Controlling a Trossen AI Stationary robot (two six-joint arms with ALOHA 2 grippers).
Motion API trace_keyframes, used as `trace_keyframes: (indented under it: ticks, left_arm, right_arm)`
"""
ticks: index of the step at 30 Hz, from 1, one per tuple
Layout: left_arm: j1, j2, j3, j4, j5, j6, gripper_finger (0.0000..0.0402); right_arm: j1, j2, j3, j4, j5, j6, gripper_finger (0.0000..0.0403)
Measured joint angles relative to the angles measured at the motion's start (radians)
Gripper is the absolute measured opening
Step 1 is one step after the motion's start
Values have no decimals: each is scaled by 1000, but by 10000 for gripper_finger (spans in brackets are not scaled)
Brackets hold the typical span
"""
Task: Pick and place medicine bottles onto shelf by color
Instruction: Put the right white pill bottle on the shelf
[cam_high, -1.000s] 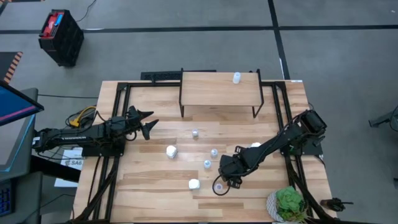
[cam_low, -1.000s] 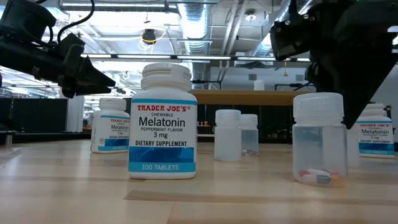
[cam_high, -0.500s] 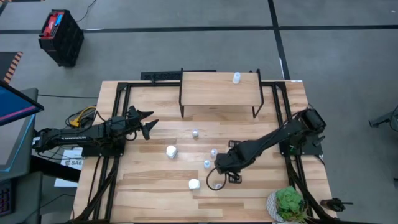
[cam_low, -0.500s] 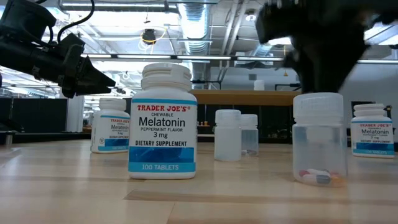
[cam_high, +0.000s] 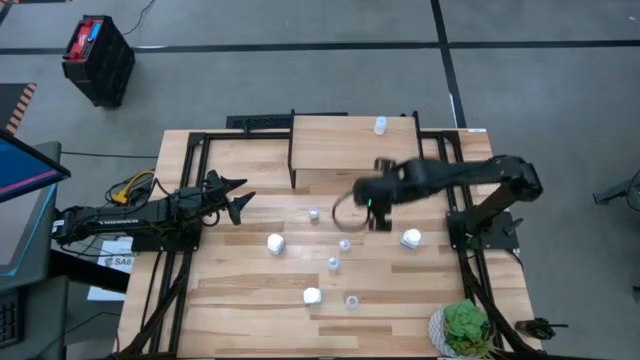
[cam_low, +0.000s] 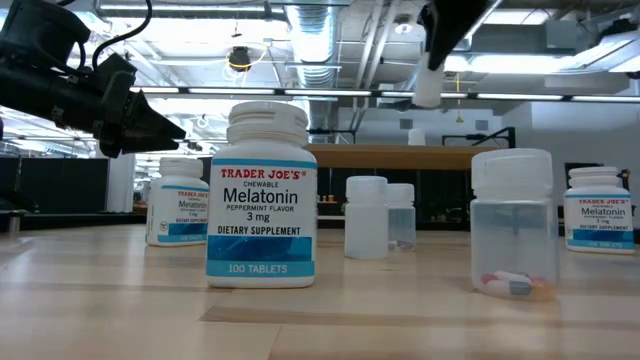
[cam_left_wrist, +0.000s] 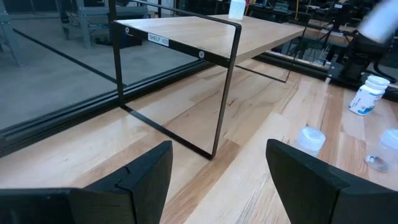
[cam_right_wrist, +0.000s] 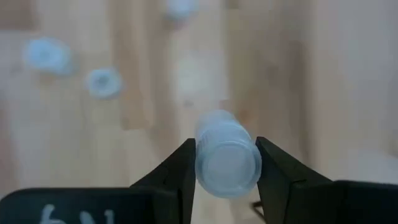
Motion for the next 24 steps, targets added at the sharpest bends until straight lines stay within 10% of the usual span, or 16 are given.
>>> trace_keyframes:
  ticks: [24]
  left_arm:
    - [0,0,0,0,0,14,247]
  right_arm:
    - [-586,46,0,49,-119,49,139]
